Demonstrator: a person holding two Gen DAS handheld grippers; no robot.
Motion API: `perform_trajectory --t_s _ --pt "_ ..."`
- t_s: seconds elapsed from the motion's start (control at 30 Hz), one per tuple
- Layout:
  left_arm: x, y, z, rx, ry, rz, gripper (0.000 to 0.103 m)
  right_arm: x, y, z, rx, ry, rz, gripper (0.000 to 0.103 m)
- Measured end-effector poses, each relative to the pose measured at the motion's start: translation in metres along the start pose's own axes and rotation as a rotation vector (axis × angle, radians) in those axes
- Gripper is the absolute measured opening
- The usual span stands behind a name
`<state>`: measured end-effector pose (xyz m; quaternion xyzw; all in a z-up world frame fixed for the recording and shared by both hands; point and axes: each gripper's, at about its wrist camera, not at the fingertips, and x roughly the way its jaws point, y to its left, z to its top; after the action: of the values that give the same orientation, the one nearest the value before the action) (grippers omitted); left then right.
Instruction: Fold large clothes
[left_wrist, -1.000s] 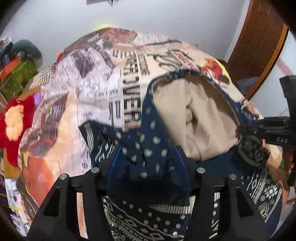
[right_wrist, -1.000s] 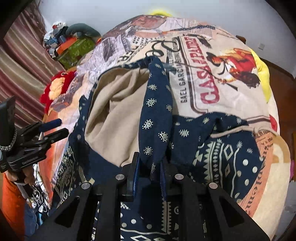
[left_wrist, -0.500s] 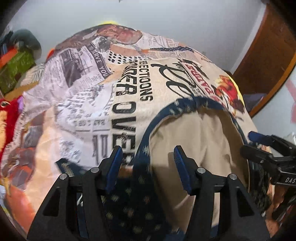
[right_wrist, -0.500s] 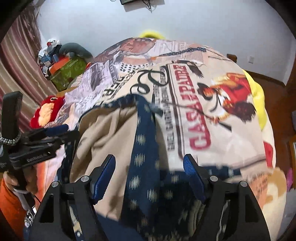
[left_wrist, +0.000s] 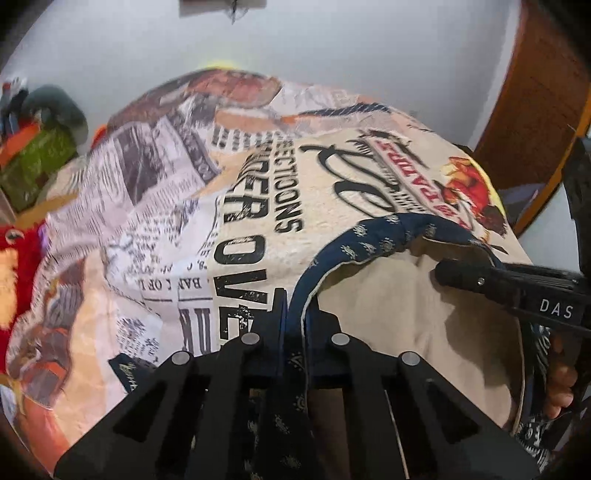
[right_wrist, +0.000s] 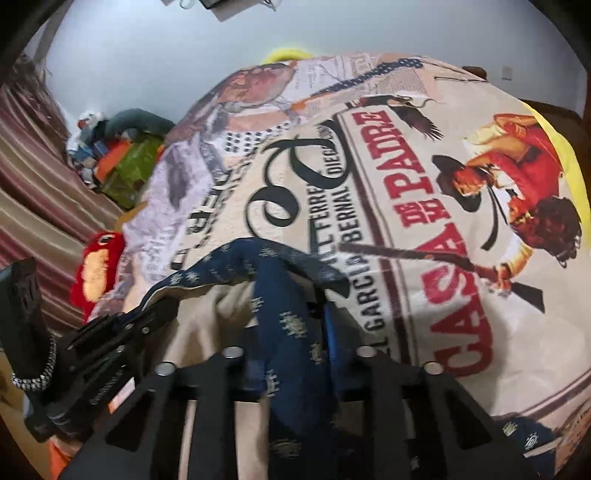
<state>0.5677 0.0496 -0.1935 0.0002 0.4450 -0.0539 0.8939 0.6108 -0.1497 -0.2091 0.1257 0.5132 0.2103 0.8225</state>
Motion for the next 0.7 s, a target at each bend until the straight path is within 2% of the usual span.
perform_trajectory --t_s 0.2,0.37,0.53,0.7 --pt "-0.052 -0.017 -0.007 0.088 -0.074 0.010 0.007 -0.045 0.025 -0.020 -0.112 -0.069 0.022 0.016" --pt "-0.101 -0.023 -0.024 0.122 -0.115 -0.015 0.007 -0.090 0.042 -0.041 -0.161 -0.110 0.060 0.016" --pt "-0.138 -0.027 -0.050 0.147 -0.121 -0.024 0.007 -0.134 0.059 -0.072 -0.219 -0.136 0.077 0.016" --pt "-0.159 -0.028 -0.083 0.143 -0.088 -0.039 0.007 -0.160 0.071 -0.110 -0.252 -0.128 0.088 0.016"
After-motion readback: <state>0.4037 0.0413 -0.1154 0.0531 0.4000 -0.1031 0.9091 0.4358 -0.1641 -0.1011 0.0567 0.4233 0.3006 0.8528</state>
